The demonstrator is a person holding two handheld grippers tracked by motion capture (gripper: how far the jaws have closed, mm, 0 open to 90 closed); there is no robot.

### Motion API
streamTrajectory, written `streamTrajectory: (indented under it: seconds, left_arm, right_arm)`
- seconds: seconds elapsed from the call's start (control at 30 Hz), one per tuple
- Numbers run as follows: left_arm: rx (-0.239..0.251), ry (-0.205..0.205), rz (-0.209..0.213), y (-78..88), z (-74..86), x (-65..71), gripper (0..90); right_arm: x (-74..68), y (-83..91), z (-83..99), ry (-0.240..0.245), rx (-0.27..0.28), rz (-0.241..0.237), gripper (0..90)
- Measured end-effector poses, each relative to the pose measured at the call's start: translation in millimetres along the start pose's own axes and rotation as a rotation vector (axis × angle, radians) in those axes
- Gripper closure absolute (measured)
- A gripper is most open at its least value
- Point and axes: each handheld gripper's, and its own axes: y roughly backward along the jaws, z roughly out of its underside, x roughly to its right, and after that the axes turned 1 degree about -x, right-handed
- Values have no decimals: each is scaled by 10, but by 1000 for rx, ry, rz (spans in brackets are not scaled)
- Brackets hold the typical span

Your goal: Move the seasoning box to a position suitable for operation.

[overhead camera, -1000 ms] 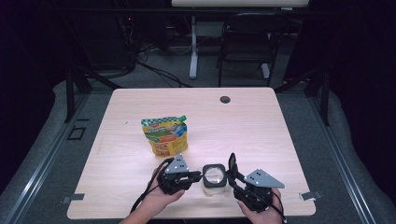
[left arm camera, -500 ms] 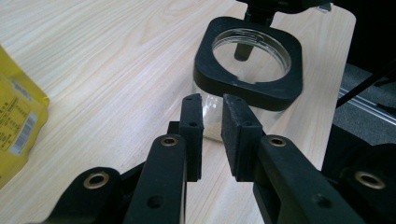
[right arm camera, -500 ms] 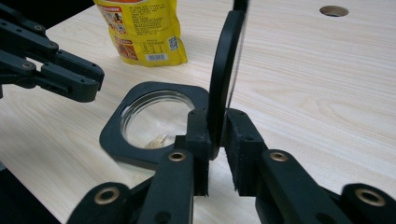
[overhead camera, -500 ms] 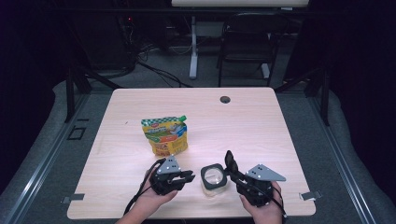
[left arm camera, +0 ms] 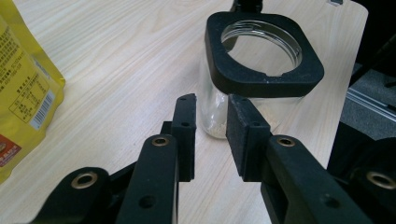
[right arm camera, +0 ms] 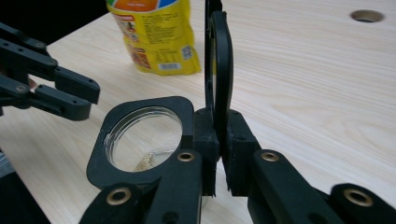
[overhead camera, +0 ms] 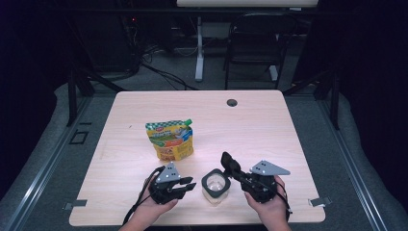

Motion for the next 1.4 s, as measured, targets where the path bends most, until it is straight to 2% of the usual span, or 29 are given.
streamTrajectory:
  seconds: [0.1, 0.2, 0.33, 0.5, 0.8, 0.97, 1.13, 1.23, 1.4]
  left_arm:
    - [4, 3, -4, 2, 23, 11, 717]
    - [3, 6, -4, 0, 50, 14, 694]
    - [-5, 9, -16, -14, 76, 10, 670]
    - [-10, -1, 17, -69, 76, 15, 669]
    - [-22, -10, 53, -145, 54, 35, 668]
    - [-16, -11, 68, -170, 46, 58, 664]
    - [-21, -21, 65, -192, 30, 89, 654]
    - [-18, -17, 56, -187, 14, 90, 646]
    - [-15, -16, 69, -207, 14, 99, 644]
  right_arm:
    - [-8, -70, -39, 43, -5, -31, 851]
    - [-9, -103, -51, 54, -4, -44, 847]
    - [-14, -106, -33, 39, -2, -43, 774]
    - [-73, -58, 27, 47, -13, -19, 753]
    - [-69, 17, 43, 16, -3, 14, 849]
    - [-55, 2, 28, 13, 0, 27, 854]
    - [-21, -55, -19, 11, -1, 44, 858]
    - [3, -104, -56, 15, -16, 41, 858]
    - [84, -181, -117, 4, -40, 7, 853]
